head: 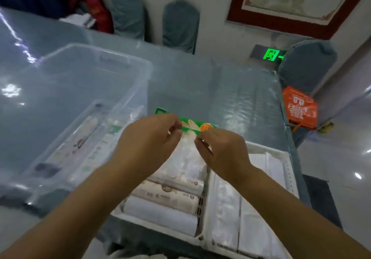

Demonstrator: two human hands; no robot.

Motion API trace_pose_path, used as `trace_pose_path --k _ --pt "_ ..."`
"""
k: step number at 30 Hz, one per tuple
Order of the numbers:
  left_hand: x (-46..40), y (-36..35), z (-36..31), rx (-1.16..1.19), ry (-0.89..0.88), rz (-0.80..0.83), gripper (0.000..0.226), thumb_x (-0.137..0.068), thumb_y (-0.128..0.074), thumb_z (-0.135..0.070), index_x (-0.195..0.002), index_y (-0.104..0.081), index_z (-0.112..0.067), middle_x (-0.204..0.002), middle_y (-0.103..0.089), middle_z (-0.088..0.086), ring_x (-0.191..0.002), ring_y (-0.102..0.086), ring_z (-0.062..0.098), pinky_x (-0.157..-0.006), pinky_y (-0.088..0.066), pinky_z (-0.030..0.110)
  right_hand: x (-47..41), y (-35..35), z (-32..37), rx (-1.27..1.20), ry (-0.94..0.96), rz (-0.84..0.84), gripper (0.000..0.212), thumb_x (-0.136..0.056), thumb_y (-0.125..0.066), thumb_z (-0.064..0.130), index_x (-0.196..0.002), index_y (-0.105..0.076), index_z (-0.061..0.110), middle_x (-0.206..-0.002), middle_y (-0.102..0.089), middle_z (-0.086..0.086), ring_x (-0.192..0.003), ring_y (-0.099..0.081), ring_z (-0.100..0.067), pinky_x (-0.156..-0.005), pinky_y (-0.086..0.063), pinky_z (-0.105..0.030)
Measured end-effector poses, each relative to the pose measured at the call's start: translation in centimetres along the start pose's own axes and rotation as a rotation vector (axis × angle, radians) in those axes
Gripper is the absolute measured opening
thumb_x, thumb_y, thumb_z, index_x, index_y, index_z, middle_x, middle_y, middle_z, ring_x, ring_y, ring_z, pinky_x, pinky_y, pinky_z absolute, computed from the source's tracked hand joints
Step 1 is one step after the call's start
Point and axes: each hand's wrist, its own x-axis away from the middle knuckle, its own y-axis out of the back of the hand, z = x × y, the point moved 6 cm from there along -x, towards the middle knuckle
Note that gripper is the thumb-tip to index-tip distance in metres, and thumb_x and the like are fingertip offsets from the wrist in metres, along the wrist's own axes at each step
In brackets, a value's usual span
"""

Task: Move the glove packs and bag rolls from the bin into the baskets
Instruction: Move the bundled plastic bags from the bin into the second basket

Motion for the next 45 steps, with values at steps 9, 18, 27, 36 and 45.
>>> trace_pose_path --k 9,18,27,36,45 --pt "2.5 12.5 17.6 -0.250 0.212 -0.061 0.017 -0.084 -0.055 -0.041 -0.092 -0.063 -0.029 -0.084 -0.065 -0.008 -0.072 -0.052 0.015 -0.060 -0.037 0.027 -12.8 -6.9 14.2 -0.091 0.225 0.024 0.019 -0.087 -0.060 0.021 -0.072 -0.067 0.010 -0.063 -0.064 -0.007 -0.053 -0.057 -0.026 -0.048 -0.045 -0.029" --pt "2.8 17.6 33.6 -0.505 0.153 0.150 0.026 -0.089 -0.050 -0.036 -0.106 -0.063 -0.021 -0.097 -0.069 0.000 -0.087 -0.062 0.025 -0.070 -0.051 0.035 -21.1 -19.3 23.8 0.067 0.349 0.282 0.012 -0.076 -0.068 0.010 -0.066 -0.062 0.008 -0.054 -0.059 -0.011 -0.041 -0.053 -0.029 -0.043 -0.036 -0.026" --pt "2.3 17.1 39.6 -0.569 -0.165 0.268 0.019 -0.075 -0.066 -0.029 -0.088 -0.069 -0.016 -0.082 -0.070 0.002 -0.084 -0.062 0.027 -0.081 -0.045 0.040 -20.6 -32.5 22.7 0.569 0.664 1.056 0.011 -0.086 -0.057 0.017 -0.097 -0.059 0.017 -0.092 -0.065 -0.005 -0.079 -0.063 -0.027 -0.058 -0.042 -0.030" --pt "2.3 15.9 40.9 -0.498 -0.166 0.302 0.027 -0.084 -0.045 -0.040 -0.095 -0.065 -0.024 -0.086 -0.068 -0.007 -0.089 -0.059 0.018 -0.094 -0.028 0.035 -17.2 -31.6 16.5 0.763 0.604 1.580 0.072 -0.073 -0.072 0.046 -0.133 -0.043 0.021 -0.128 -0.053 -0.005 -0.116 -0.049 -0.025 -0.097 -0.039 -0.039" --pt "2.4 16.4 41.0 -0.390 -0.120 0.319 0.028 -0.086 -0.046 -0.039 -0.096 -0.066 -0.024 -0.092 -0.070 -0.006 -0.095 -0.060 0.016 -0.098 -0.023 0.032 -17.9 -34.3 17.1 0.697 0.748 1.443 0.054 -0.087 -0.050 0.055 -0.123 -0.050 0.016 -0.117 -0.059 -0.007 -0.107 -0.052 -0.024 -0.092 -0.038 -0.036"
